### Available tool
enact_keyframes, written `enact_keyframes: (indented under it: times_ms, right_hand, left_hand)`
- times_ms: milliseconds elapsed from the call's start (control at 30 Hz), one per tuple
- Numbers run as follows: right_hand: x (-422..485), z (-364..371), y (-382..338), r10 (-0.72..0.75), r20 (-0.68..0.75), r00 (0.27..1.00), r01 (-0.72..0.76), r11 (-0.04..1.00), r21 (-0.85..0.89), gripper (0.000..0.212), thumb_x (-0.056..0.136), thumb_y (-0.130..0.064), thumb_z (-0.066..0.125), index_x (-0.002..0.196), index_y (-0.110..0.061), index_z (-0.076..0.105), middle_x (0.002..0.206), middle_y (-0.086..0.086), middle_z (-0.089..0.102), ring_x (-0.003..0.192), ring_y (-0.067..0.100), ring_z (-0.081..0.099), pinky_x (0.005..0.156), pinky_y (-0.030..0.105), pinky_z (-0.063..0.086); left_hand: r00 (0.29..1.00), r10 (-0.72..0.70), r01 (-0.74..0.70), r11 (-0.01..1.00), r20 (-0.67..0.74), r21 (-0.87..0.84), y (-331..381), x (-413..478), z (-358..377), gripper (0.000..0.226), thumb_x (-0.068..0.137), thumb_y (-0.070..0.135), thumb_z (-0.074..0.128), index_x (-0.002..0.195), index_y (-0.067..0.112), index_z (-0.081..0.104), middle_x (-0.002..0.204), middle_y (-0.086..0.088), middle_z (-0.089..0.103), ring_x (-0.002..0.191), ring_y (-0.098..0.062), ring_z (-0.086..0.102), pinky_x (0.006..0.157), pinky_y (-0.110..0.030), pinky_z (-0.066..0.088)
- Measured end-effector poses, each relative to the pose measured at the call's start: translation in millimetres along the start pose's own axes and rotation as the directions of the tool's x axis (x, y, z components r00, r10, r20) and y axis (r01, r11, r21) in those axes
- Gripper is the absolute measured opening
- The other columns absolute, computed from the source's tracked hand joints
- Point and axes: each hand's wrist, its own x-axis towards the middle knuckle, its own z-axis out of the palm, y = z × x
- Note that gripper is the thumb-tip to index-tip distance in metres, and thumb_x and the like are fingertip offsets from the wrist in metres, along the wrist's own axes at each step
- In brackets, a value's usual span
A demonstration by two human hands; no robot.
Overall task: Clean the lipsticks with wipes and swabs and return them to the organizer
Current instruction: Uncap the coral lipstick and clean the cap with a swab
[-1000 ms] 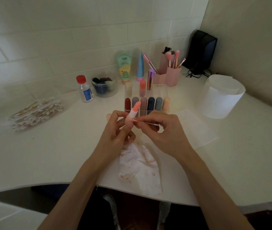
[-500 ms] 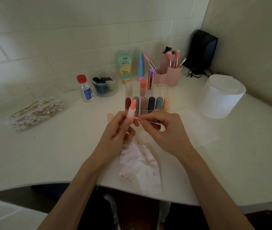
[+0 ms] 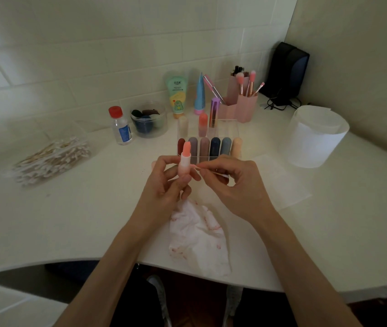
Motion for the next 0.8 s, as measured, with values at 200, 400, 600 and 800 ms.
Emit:
enact_keyframes:
  times_ms: [200,400,600,800]
  right_hand:
    - [-0.2,0.4,2.0,0.005,0.007,1.000,-0.005,1.000,-0.018,0.015,0.093,-0.007,0.071,0.105,-0.012,0.080,0.087,-0.011,0.072,0.074,0.010,0.063,0.069,0.015,0.044]
    - [-0.4,1.9,2.9,0.000,-0.003,1.000,0.000,1.000,-0.024,0.016,0.093,-0.005,0.071,0.104,-0.013,0.080,0.085,-0.016,0.068,0.071,0.009,0.061,0.068,0.016,0.044]
    - [-1.0,2.5,2.4,0.024,0.014,1.000,-0.023,0.998,-0.062,0.016,0.094,-0.008,0.072,0.107,-0.013,0.080,0.088,-0.013,0.070,0.077,0.007,0.063,0.069,0.013,0.044]
    - [-1.2,1.0,1.2,0.021,0.009,1.000,-0.020,0.997,-0.079,0.016,0.095,-0.009,0.072,0.107,-0.014,0.080,0.087,-0.011,0.070,0.077,0.007,0.062,0.069,0.012,0.044]
  left_hand:
    - [0.999,0.035,-0.036,0.996,0.011,0.084,-1.4,-0.4,-1.1,0.016,0.107,0.014,0.046,0.115,0.001,0.051,0.102,0.001,0.069,0.061,-0.014,0.050,0.054,-0.019,0.041]
    - [1.000,0.011,-0.015,0.989,0.028,0.147,0.3,-2.0,-0.3,0.024,0.107,0.024,0.045,0.120,0.009,0.058,0.091,0.005,0.063,0.065,-0.012,0.051,0.056,-0.021,0.041]
    - [1.000,0.017,-0.018,0.992,0.006,0.125,1.0,-0.9,-0.4,0.024,0.100,0.014,0.057,0.122,0.007,0.060,0.097,0.001,0.071,0.059,-0.016,0.053,0.057,-0.025,0.048]
    - [0.997,-0.042,0.047,0.995,-0.059,0.083,-3.1,0.8,-2.2,0.024,0.097,0.013,0.062,0.111,0.001,0.046,0.104,-0.007,0.074,0.055,-0.028,0.057,0.051,-0.033,0.049]
